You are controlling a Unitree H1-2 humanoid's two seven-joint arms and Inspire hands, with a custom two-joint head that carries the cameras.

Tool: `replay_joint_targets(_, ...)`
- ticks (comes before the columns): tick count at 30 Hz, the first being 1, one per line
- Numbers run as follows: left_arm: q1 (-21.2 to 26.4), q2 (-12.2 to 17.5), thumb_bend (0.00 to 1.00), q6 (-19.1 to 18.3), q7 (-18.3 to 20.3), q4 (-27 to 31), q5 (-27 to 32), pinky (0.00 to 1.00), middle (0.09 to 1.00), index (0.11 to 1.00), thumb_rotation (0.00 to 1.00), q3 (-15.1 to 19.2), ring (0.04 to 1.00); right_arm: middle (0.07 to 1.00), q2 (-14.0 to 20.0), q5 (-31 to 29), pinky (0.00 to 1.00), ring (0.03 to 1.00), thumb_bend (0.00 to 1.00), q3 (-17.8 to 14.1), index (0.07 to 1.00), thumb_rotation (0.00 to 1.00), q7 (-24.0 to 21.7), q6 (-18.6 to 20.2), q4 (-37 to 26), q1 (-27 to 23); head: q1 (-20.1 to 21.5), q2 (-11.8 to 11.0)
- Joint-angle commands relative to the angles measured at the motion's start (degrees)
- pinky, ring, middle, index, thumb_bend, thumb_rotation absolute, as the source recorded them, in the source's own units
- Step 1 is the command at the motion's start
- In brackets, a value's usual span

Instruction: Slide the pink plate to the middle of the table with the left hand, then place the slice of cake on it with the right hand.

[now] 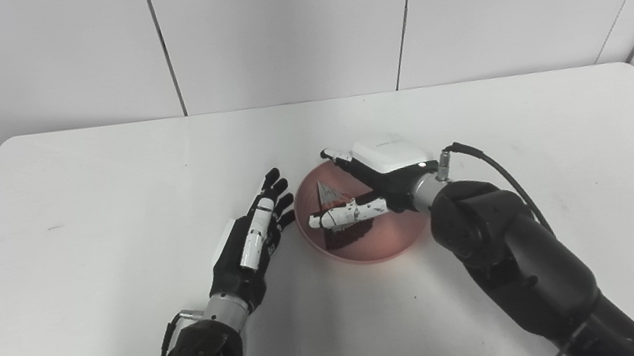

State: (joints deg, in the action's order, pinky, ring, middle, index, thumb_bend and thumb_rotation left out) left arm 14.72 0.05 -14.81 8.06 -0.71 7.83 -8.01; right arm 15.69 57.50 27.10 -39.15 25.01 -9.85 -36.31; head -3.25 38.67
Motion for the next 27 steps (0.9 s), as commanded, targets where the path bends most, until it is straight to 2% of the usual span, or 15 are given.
replay_joint_targets(1,-1.75,0.38,0.39,-4.50,0.70,-1.26,-0.48,0.94,0.985,0.976,1.00,-0.56,0.959,0.864,0.89,1.14,0.83,0.830,0.85,-1.82,0.927,0.99,3.20,-2.12,-4.23,-1.29,-0.02,-0.03)
replay_joint_targets(6,-2.28,0.76,0.39,-3.29,0.57,-1.25,-0.55,0.93,0.976,0.964,1.00,-0.17,0.953,0.837,1.87,0.18,0.79,0.799,0.86,-5.53,0.909,1.00,6.33,-4.04,-8.89,-0.71,0.33,-0.39)
replay_joint_targets(9,-2.46,1.04,0.39,-3.10,0.59,-1.24,-0.49,0.94,0.976,0.963,1.00,0.02,0.956,0.828,1.49,0.20,0.72,0.774,0.86,-7.32,0.897,1.00,7.63,-4.55,-10.18,-0.82,0.62,-0.70)
replay_joint_targets(12,-2.74,1.10,0.40,-2.61,0.40,-1.21,-0.41,0.95,0.975,0.965,1.00,0.27,0.961,0.782,0.33,-2.03,0.59,0.708,0.84,-10.62,0.870,1.00,12.34,-5.29,-11.06,0.68,0.70,-0.98)
replay_joint_targets(14,-2.96,1.14,0.40,-1.95,0.29,-1.22,-0.58,0.95,0.976,0.963,1.00,0.39,0.967,0.791,-0.62,-4.72,0.59,0.717,0.83,-12.88,0.883,1.00,15.44,-5.84,-10.89,2.16,0.69,-1.23)
replay_joint_targets(16,-3.58,0.98,0.39,0.80,0.09,-1.42,-0.79,0.95,0.970,0.959,1.00,0.66,0.965,0.876,-2.61,-10.80,0.64,0.800,0.80,-16.82,0.931,1.00,20.22,-7.26,-9.47,5.52,0.58,-1.43)
replay_joint_targets(17,-4.07,0.85,0.40,2.46,-0.20,-1.54,-0.99,0.94,0.964,0.955,0.99,0.88,0.959,0.925,-3.66,-14.96,0.69,0.856,0.76,-19.04,0.959,1.00,23.08,-9.44,-8.23,7.92,0.45,-1.72)
replay_joint_targets(18,-4.51,0.81,0.40,4.06,-0.51,-1.68,-1.40,0.94,0.963,0.954,0.99,0.98,0.958,0.933,-4.47,-18.45,0.70,0.865,0.75,-20.79,0.964,1.00,25.43,-11.61,-7.12,10.15,0.37,-1.82)
replay_joint_targets(20,-5.22,1.14,0.40,6.74,-1.07,-1.93,-2.75,0.93,0.965,0.959,0.99,0.86,0.958,0.961,-5.73,-23.75,0.80,0.919,0.69,-23.00,0.984,1.00,29.05,-15.80,-4.67,13.85,0.51,-2.17)
replay_joint_targets(21,-5.52,1.30,0.41,7.93,-1.27,-1.98,-3.44,0.93,0.968,0.962,1.00,0.77,0.960,0.969,-6.20,-25.53,0.83,0.936,0.68,-23.61,0.988,1.00,30.36,-17.31,-3.66,15.36,0.55,-2.20)
replay_joint_targets(23,-6.26,1.47,0.40,10.51,-1.63,-1.99,-4.94,0.93,0.974,0.967,1.00,0.82,0.961,0.982,-7.40,-29.34,0.89,0.957,0.65,-24.70,0.990,1.00,34.40,-22.76,-0.26,18.80,0.79,-2.63)
replay_joint_targets(26,-7.56,1.78,0.39,13.79,-1.72,-1.81,-6.08,0.95,0.993,0.980,1.00,1.18,0.975,0.995,-8.79,-32.97,0.95,0.979,0.60,-25.24,0.998,1.00,39.61,-30.80,5.22,22.76,0.80,-3.63)
replay_joint_targets(27,-7.87,1.85,0.39,14.37,-1.67,-1.73,-6.14,0.95,0.994,0.982,1.00,1.30,0.977,0.996,-9.03,-33.75,0.95,0.981,0.60,-25.25,0.998,1.00,40.52,-32.39,6.31,23.38,0.80,-3.63)
